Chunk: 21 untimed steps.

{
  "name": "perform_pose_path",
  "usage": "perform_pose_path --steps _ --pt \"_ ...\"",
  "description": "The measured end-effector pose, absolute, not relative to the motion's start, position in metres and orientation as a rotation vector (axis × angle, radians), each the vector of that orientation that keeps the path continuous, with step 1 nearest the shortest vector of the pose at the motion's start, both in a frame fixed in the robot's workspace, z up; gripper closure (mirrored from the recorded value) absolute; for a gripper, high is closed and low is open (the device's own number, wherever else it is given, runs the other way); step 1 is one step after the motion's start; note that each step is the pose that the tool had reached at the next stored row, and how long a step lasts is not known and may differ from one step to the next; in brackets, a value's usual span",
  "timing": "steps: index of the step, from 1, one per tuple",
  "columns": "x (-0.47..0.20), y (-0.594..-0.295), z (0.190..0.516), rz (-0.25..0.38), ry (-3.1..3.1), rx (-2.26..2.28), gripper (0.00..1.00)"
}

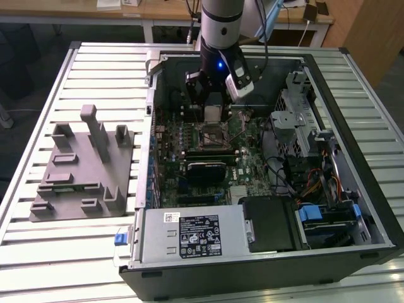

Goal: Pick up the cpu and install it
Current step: 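Pick up the cpu and move it towards the insertion slot, then place the cpu into insertion slot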

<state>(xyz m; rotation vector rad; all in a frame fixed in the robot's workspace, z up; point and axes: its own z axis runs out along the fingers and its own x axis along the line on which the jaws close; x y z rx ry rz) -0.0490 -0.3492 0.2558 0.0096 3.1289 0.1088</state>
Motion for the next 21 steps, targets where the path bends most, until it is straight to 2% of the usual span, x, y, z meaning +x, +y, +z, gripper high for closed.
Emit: perform_pose_path --steps 21 --pt "-0.0488 -0.3485 0.2537 0.109 3.129 0.010 0.46"
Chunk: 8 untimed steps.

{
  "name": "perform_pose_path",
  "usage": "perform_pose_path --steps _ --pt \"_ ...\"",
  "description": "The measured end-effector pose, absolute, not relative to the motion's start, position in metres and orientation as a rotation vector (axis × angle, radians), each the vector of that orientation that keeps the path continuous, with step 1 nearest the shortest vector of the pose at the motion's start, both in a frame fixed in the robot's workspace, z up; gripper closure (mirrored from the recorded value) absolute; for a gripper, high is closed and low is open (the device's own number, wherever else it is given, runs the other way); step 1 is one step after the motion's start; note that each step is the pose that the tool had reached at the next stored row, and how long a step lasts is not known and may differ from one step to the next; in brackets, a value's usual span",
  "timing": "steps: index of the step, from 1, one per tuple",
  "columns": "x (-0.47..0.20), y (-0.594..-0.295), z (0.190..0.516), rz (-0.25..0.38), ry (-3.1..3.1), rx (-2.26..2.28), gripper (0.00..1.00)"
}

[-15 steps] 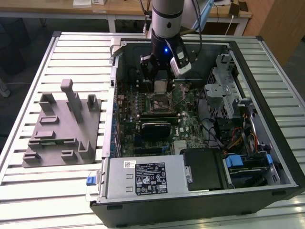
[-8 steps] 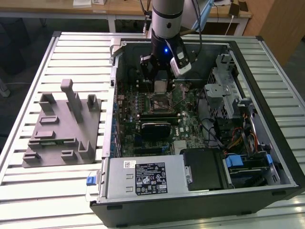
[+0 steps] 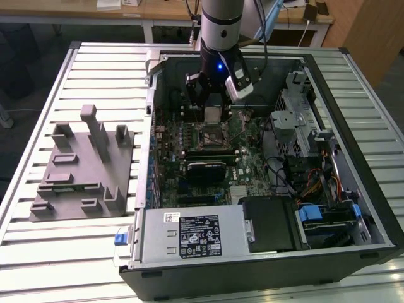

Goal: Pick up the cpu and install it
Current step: 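Place the cpu into insertion slot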

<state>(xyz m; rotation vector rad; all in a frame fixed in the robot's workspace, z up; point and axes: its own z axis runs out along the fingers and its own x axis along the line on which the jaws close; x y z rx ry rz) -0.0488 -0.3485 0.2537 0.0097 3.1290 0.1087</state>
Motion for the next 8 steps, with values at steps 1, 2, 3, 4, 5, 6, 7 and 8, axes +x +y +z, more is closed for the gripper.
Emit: perform_pose_path --steps 1,2,3,4,5,6,7,8 --pt "-0.0487 -0.3485 0.2536 0.109 3.129 0.018 0.46" --pt "-0.0487 -0.3485 0.2536 0.109 3.128 0.036 0.46" --pt "-0.0487 -0.3485 0.2536 0.109 3.127 0.058 0.46" --pt "-0.0487 -0.3485 0.2536 0.109 3.126 0.077 0.46" --pt "-0.0487 -0.3485 0.2536 0.108 3.126 0.095 0.46" --pt "-0.0487 -0.3485 0.2536 0.108 3.125 0.113 0.46" --pt "-0.0487 -0.3485 0.2536 0.108 3.124 0.131 0.46" --pt "-0.0487 -0.3485 0.2536 0.108 3.122 0.150 0.46"
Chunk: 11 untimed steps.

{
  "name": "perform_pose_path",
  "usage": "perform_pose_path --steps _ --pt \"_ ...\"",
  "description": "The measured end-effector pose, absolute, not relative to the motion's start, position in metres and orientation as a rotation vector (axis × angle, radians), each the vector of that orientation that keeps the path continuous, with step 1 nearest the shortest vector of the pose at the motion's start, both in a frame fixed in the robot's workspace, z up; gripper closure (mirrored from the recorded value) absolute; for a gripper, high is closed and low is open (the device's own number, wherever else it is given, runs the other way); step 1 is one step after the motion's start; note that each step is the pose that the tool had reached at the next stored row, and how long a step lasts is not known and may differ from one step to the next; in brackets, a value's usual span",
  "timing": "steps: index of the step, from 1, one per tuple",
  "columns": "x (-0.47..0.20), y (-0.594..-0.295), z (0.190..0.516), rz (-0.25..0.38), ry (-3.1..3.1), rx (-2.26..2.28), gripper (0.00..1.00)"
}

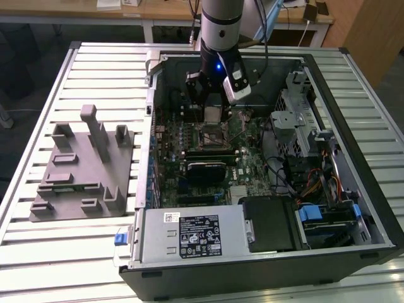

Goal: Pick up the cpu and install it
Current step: 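Place the cpu into insertion slot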

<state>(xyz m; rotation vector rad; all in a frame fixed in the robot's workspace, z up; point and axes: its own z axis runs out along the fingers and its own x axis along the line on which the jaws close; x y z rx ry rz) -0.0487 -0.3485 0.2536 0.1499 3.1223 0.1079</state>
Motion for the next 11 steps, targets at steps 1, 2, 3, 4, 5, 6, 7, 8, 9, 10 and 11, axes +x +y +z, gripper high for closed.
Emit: perform_pose_path --steps 1,2,3,4,5,6,7,8,9,10,11 --pt "-0.0487 -0.3485 0.2536 0.108 3.121 0.169 0.46" --pt "-0.0487 -0.3485 0.2536 0.108 3.120 0.185 0.46" --pt "-0.0487 -0.3485 0.2535 0.107 3.118 0.202 0.46" --pt "-0.0487 -0.3485 0.2535 0.107 3.117 0.219 0.46" --pt "-0.0487 -0.3485 0.2535 0.107 3.115 0.234 0.46" --pt "-0.0487 -0.3485 0.2535 0.107 3.114 0.249 0.46" --pt "-0.0487 -0.3485 0.2535 0.107 3.112 0.264 0.46" --pt "-0.0487 -0.3485 0.2535 0.107 3.111 0.279 0.46" --pt "-0.0487 -0.3485 0.2534 0.107 3.109 0.295 0.46" --pt "-0.0487 -0.3485 0.2534 0.106 3.107 0.309 0.46" --pt "-0.0487 -0.3485 0.2534 0.106 3.105 0.325 0.46"
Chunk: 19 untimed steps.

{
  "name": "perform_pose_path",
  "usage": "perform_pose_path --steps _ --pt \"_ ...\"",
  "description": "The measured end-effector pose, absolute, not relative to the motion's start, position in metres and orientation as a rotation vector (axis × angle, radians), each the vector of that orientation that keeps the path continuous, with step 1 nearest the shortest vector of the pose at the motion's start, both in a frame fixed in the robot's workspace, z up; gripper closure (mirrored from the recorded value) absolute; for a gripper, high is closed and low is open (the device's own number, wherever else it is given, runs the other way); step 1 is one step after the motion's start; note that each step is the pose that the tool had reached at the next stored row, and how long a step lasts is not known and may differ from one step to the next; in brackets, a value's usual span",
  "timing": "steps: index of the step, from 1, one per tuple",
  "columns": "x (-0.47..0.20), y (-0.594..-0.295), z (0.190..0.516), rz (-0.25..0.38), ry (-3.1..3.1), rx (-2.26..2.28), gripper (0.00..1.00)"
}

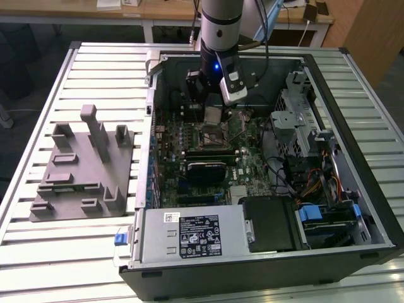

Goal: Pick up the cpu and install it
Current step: 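Place the cpu into insertion slot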

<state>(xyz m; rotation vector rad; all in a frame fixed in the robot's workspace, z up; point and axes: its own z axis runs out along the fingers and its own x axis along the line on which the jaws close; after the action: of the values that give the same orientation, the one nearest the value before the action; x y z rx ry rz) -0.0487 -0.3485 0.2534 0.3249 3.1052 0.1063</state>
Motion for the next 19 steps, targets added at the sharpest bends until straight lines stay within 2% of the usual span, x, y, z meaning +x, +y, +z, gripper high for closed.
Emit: perform_pose_path --steps 19 --pt "-0.0487 -0.3485 0.2530 0.103 3.056 0.607 0.46"
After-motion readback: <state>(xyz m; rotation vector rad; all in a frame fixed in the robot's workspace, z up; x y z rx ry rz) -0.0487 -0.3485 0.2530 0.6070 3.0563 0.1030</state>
